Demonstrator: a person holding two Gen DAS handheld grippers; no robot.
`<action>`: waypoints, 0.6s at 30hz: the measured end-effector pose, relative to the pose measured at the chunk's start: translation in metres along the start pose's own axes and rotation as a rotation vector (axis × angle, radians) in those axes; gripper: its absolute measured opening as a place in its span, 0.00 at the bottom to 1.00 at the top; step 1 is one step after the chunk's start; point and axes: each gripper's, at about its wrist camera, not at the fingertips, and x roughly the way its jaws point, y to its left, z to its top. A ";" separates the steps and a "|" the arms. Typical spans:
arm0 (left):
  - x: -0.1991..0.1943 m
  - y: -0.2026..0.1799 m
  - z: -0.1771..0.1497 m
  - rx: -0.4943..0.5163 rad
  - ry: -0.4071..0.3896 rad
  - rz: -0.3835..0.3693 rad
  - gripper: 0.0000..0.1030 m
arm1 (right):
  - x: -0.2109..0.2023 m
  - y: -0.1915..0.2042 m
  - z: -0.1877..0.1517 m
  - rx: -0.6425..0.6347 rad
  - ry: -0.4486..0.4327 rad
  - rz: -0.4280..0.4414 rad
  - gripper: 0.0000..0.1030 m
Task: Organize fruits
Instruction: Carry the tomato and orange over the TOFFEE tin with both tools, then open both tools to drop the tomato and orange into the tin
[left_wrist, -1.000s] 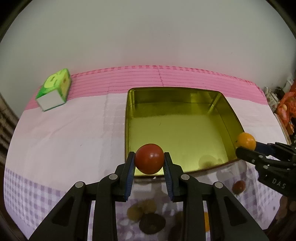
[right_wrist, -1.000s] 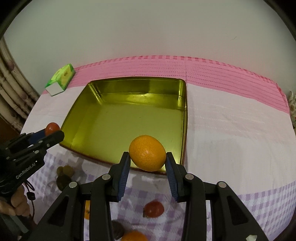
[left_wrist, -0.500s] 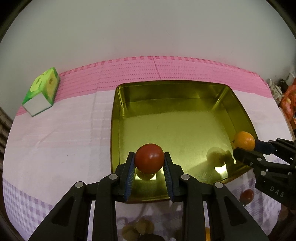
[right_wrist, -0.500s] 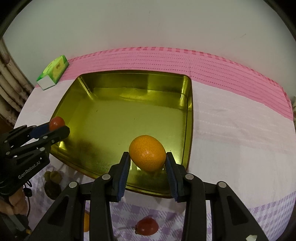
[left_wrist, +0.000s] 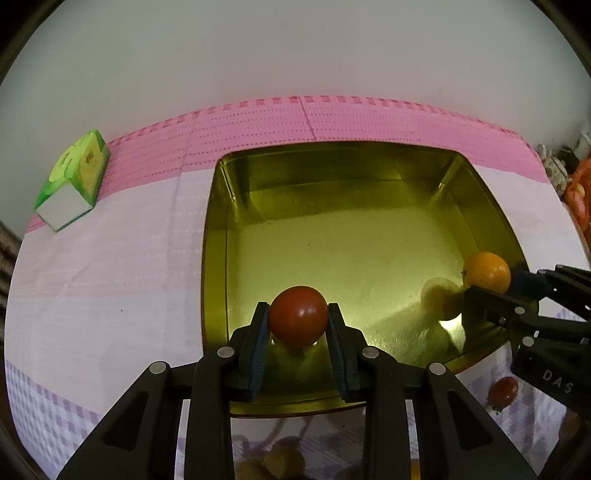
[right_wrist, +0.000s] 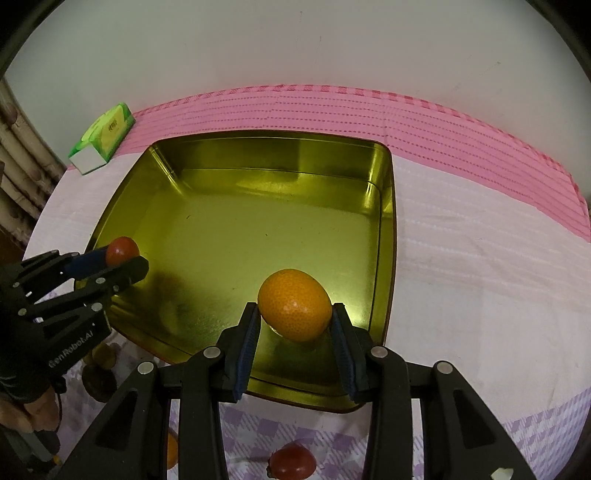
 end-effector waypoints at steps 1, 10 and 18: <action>0.001 -0.001 -0.001 0.000 0.003 0.000 0.30 | 0.000 0.000 0.000 -0.001 0.001 0.001 0.36; 0.007 -0.002 0.001 0.000 0.017 0.000 0.31 | 0.002 0.001 0.002 -0.001 0.000 0.003 0.36; 0.008 0.000 0.000 -0.009 0.023 -0.005 0.33 | -0.005 0.002 0.001 0.005 -0.019 0.014 0.43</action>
